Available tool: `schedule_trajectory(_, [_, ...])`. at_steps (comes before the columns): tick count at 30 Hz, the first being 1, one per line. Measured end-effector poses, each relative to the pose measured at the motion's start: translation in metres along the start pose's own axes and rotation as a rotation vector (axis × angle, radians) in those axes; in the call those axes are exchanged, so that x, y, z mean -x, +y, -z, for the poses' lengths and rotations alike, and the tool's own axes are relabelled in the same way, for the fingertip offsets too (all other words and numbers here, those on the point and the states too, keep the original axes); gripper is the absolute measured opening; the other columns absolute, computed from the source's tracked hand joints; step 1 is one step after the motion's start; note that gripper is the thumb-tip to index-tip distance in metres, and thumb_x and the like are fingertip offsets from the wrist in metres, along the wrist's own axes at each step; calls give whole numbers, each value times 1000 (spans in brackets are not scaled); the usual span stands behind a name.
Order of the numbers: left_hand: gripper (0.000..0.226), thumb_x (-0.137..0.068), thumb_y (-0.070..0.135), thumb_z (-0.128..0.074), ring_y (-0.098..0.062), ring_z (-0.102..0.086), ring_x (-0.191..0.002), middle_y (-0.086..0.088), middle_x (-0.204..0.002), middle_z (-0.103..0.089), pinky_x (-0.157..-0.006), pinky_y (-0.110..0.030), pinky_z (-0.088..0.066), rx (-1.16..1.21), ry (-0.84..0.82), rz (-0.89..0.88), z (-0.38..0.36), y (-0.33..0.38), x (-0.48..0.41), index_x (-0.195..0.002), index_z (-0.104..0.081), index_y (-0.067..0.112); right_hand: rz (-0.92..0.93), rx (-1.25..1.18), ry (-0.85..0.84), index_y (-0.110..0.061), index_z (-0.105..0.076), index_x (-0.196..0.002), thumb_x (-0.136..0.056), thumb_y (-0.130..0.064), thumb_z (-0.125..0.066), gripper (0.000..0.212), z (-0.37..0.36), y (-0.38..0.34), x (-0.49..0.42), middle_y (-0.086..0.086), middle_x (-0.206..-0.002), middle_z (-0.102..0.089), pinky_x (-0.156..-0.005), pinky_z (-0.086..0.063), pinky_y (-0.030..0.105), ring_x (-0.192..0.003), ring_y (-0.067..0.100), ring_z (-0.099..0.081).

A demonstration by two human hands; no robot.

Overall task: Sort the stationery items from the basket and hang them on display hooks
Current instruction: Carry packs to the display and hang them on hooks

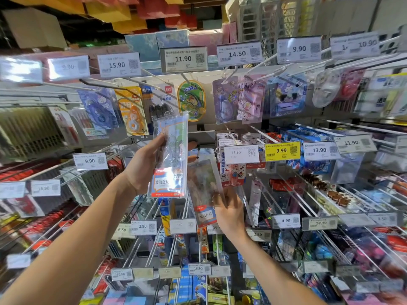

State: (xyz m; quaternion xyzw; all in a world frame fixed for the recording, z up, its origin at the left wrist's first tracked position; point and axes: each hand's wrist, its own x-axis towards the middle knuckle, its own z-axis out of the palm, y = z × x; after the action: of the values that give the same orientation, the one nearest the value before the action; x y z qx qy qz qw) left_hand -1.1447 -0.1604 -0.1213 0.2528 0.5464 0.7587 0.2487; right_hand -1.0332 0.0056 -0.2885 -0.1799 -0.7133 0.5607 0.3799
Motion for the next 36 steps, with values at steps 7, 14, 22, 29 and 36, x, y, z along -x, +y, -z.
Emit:
schedule_trajectory(7, [49, -100, 45, -50, -34, -50, -139, -5, -130, -63, -126, -53, -25, -47, 18, 9, 0, 0, 3, -137, -62, 14, 47, 3, 23, -15, -55, -85, -100, -24, -64, 19, 0, 8, 0, 11, -78, -63, -61, -50, 34, -71, 23, -63])
schedule_trajectory(14, [52, -99, 46, -52, -35, -53, -137, -16, -146, -59, -120, -56, -34, -26, -57, 36, 0, -1, 5, -138, -63, 15, 130, 131, -46, -16, -48, -81, -99, -13, -63, 24, -7, 12, -18, -2, -63, -50, -49, -32, 17, -52, 5, -45])
schedule_trajectory(22, [47, -96, 60, -55, -29, -58, -129, 0, -126, -71, -112, -53, -44, -190, 79, -38, 0, -3, 5, -122, -69, 25, -118, 203, -16, -13, -54, -85, -103, -23, -58, 21, -25, -3, -54, -5, -72, -59, -48, -39, 15, -59, 8, -54])
schedule_trajectory(29, [80, -90, 50, -53, -26, -32, -152, -2, -163, -39, -125, -50, -25, -83, -73, 59, 0, -2, 7, -160, -32, 16, -254, 400, 70, -3, -55, -120, -102, -39, -58, 40, -27, -18, -65, 13, -113, -66, -83, -52, 38, -106, 32, -66])
schedule_trajectory(36, [21, -92, 42, -72, -7, -56, -62, 5, -77, -63, -58, -20, -47, -202, -234, 38, 4, -7, 8, -84, -74, 22, 93, -299, -14, -20, -59, -80, -102, -44, -57, 32, -15, -54, -10, -4, -73, -61, -67, -46, 23, -67, 8, -57])
